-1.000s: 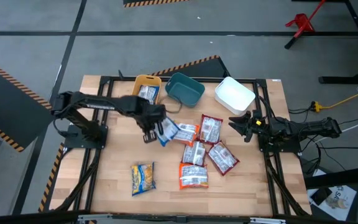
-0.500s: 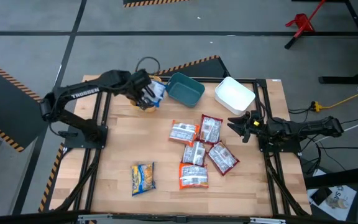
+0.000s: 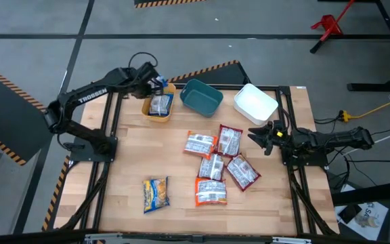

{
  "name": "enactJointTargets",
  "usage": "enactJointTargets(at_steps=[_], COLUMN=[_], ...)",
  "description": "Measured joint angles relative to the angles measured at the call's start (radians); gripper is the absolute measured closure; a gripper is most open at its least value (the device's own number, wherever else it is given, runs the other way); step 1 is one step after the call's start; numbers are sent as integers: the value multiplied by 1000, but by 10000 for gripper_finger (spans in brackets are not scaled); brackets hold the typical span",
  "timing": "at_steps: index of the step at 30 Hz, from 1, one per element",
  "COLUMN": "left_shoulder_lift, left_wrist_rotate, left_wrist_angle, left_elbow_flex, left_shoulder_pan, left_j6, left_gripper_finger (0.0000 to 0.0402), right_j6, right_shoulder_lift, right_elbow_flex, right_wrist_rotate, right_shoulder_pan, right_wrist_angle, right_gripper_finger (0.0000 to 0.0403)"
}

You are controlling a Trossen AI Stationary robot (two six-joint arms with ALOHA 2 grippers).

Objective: Sort Maruchan noodles
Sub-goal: Put the top blue noodle pack into the yellow bin

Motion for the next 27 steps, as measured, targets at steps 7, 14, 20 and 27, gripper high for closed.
enactJointTargets(at_steps=[7,14,20,27], left_shoulder_lift=[0,0,0,0], left_wrist_rotate=[-93,-159,-150,-137], left_wrist_angle=[74,81,206,335], left_elbow_flex=[-39,-125,-222,-304], left_shoulder_pan=[-115,-209,-232,-229], left_j6=[-331,-584,-632,-615], left_gripper_finger=[401,401,401,401], right_j6=[0,-1,-4,-5], right_shoulder_lift=[0,0,0,0], right_elbow_flex=[0,0,0,0], right_wrist_rotate=[0,-1,-2,-2], right_shoulder_pan=[0,0,0,0], right_wrist_angle=[0,0,0,0], right_gripper_finger=[212,212,212,212])
